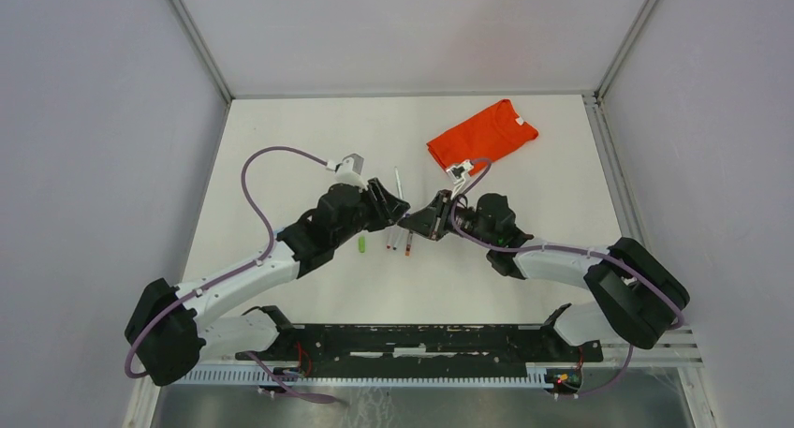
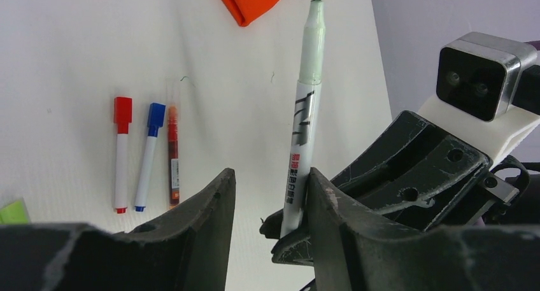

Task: Insert the pens into the pen caps
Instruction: Adjust the pen.

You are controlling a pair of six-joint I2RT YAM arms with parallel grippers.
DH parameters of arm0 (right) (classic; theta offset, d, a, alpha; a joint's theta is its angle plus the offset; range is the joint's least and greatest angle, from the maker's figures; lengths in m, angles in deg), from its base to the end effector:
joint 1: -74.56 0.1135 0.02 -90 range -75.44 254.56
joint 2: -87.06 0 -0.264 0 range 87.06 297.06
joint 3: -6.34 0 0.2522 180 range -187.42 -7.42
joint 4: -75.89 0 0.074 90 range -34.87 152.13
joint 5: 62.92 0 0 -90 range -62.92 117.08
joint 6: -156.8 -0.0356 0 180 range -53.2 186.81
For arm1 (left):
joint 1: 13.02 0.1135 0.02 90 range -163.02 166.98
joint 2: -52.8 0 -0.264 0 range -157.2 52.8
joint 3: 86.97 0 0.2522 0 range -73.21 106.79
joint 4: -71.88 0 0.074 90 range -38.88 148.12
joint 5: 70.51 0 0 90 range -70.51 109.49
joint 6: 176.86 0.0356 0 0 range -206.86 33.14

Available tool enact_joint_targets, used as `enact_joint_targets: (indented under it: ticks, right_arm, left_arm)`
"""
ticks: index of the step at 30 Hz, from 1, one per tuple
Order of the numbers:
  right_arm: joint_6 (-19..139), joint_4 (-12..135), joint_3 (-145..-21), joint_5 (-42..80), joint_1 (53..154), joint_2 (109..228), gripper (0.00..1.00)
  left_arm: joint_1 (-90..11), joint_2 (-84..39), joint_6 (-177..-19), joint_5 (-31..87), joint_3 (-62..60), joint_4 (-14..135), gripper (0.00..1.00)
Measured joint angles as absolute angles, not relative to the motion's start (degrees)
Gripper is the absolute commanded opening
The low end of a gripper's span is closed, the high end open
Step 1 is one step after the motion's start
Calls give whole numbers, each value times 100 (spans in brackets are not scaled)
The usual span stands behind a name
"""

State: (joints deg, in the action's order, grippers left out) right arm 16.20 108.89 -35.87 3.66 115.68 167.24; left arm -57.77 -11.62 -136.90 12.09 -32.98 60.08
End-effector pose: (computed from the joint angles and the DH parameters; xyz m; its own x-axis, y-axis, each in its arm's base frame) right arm 0.2017 0.1948 0.2092 -0.7382 0.2968 -0.6057 -0.5219 0.3175 0.7917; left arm 0.1845 -0.1764 0.2646 -0.6428 -0.4331 -0.6319 0.1881 0.7104 -0.6782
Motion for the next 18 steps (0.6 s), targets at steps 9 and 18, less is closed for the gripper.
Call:
enact_joint_targets:
  ticks: [9, 18]
  right_arm:
    - [1237, 11420, -3562, 165, 11540, 16727, 0]
    - [1174, 11499, -3556, 161, 11538, 16727, 1]
  left_arm:
    - [-5788, -1160, -13603, 1261, -3346, 6541, 33]
    - [-5788, -1160, -13478, 1436, -3405, 6886, 8]
